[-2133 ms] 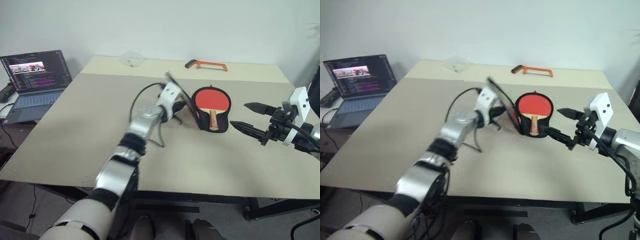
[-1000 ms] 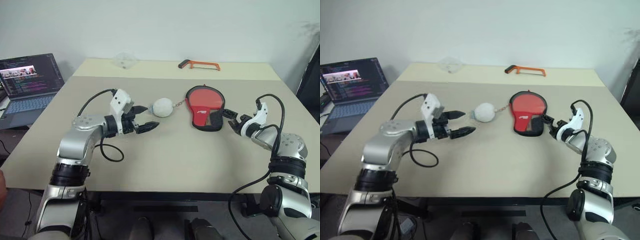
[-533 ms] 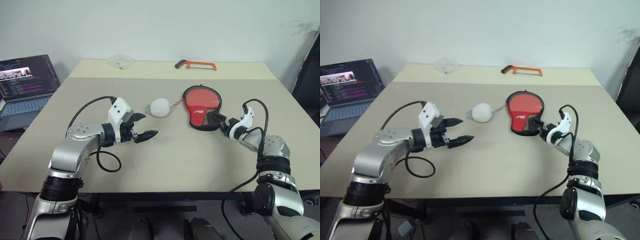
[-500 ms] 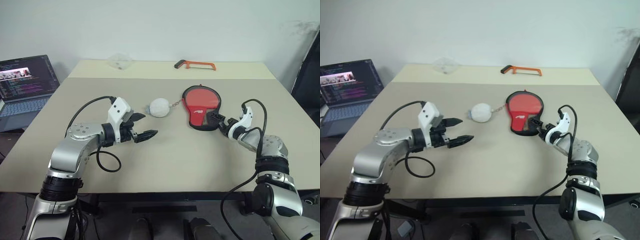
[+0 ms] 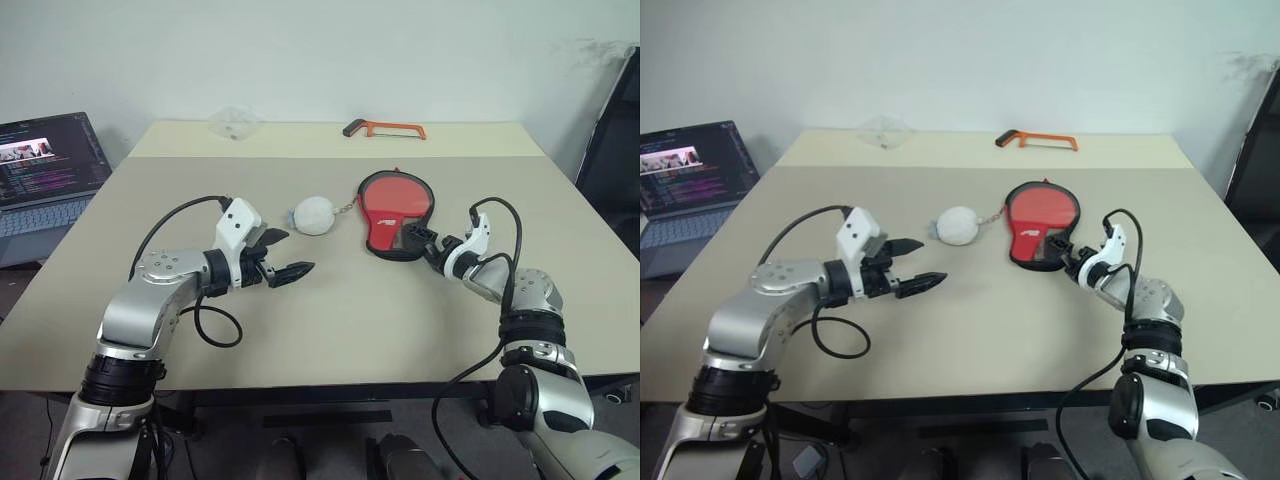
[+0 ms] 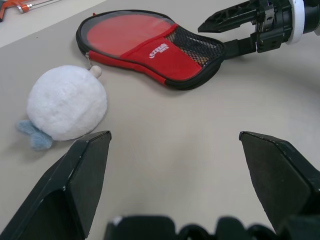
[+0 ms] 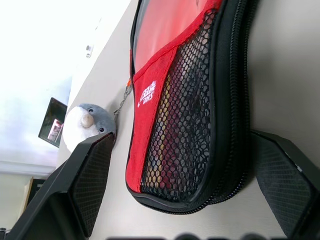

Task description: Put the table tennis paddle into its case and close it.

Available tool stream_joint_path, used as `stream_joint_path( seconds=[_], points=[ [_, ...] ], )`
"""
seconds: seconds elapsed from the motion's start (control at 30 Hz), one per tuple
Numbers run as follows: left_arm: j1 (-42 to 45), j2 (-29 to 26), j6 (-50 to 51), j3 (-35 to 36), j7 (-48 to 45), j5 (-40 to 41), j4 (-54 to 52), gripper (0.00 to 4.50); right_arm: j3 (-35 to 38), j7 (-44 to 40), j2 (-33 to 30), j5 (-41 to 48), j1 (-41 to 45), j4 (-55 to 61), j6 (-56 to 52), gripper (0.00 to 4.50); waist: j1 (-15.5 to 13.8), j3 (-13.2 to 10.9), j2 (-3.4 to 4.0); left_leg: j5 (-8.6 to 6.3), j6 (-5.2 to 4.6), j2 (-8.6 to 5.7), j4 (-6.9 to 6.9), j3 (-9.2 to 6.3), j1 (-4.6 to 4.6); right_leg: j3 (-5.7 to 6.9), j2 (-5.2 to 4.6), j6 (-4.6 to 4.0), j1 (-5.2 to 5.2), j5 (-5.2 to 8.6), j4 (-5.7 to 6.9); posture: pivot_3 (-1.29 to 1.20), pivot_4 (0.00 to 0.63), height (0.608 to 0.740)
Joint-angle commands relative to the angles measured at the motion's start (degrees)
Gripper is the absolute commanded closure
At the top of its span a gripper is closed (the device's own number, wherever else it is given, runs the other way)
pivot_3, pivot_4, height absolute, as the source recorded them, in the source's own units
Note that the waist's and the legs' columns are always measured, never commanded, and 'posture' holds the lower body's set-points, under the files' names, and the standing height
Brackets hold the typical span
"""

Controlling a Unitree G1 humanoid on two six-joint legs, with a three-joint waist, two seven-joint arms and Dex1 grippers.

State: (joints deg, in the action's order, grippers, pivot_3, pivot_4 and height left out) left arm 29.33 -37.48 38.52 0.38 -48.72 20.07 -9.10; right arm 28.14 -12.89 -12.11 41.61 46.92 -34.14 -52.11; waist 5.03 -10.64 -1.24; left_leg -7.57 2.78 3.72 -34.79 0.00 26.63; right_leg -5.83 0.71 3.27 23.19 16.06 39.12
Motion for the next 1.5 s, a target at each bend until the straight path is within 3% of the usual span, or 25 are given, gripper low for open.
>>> stream_joint_path(
  seconds=[0.03,0.17,0.4,0.53,0.8,1.07,1.3,1.5],
  points=[
    [1.03,-0.26,-0.98,0.53,0.73,0.03,-1.46,0.03,0.15,-0.52,1.32,1.09,1.8,-0.45,0.14,0.0,0.0,0.0,0.0,0.0,0.0,0.0,0.0,0.0,0.0,0.0,0.0,0.0,0.0,0.0,0.0,0.0,0.15,0.74],
    [0.93,-0.12,-1.06,0.2,1.18,0.04,-1.53,0.0,-0.2,-0.33,2.47,-0.19,2.89,-3.45,2.67,0.8,0.09,0.0,0.0,0.0,0.0,0.0,0.0,0.01,-0.02,-0.01,0.0,0.0,0.0,0.0,0.01,0.0,0.15,0.74],
    [1.49,-0.07,-1.11,0.26,1.62,-0.04,-0.94,0.0,-0.71,-0.19,2.6,-2.74,4.68,-8.78,6.36,3.32,0.05,0.0,-0.01,0.0,0.0,0.0,0.0,0.02,-0.01,-0.02,-0.01,0.0,0.0,0.0,-0.01,0.0,0.15,0.74],
    [1.28,-0.11,-1.28,0.22,1.94,-0.05,-0.97,0.0,-1.1,0.01,2.43,-3.54,4.8,-9.73,7.07,4.45,0.05,0.08,-0.14,0.0,0.0,0.0,-0.02,0.0,-0.17,-0.01,0.0,0.06,-0.15,-0.02,0.0,0.0,0.15,0.74],
    [1.45,-0.21,-1.86,-0.01,1.81,-0.32,-0.07,0.0,-3.57,-0.67,2.98,-2.88,2.28,-4.87,1.64,4.48,-0.03,0.08,-0.14,0.0,0.0,0.0,-0.01,0.0,-0.4,-0.01,-0.02,0.13,-0.42,0.0,-0.07,0.0,0.15,0.74],
    [1.61,-0.84,-2.17,-0.21,0.87,-0.48,0.64,0.0,-11.83,-3.81,3.04,3.48,-11.31,20.53,-18.45,4.48,-0.25,0.12,-0.19,-0.01,0.01,0.0,0.52,-0.02,-0.38,0.07,-0.01,-0.24,-0.22,0.13,-0.07,0.0,0.15,0.74],
    [2.18,-1.42,-2.49,-0.65,-0.36,-0.61,1.56,0.0,-16.61,-7.85,-0.94,8.72,-22.07,37.62,-28.96,4.48,-0.21,0.17,-0.23,-0.02,0.0,0.07,0.87,-0.04,-0.4,0.13,0.07,-0.5,-0.03,0.3,-0.01,0.0,0.15,0.74],
    [2.76,-2.3,-2.79,-0.9,-1.64,-0.91,2.59,0.0,-23.87,-15.56,-8.58,11.18,-29.83,48.2,-30.25,4.48,-0.32,0.2,-0.29,-0.02,0.0,0.07,0.85,-0.04,-0.39,0.13,0.06,-0.3,-0.05,0.42,-0.04,0.0,0.15,0.74]
  ],
)
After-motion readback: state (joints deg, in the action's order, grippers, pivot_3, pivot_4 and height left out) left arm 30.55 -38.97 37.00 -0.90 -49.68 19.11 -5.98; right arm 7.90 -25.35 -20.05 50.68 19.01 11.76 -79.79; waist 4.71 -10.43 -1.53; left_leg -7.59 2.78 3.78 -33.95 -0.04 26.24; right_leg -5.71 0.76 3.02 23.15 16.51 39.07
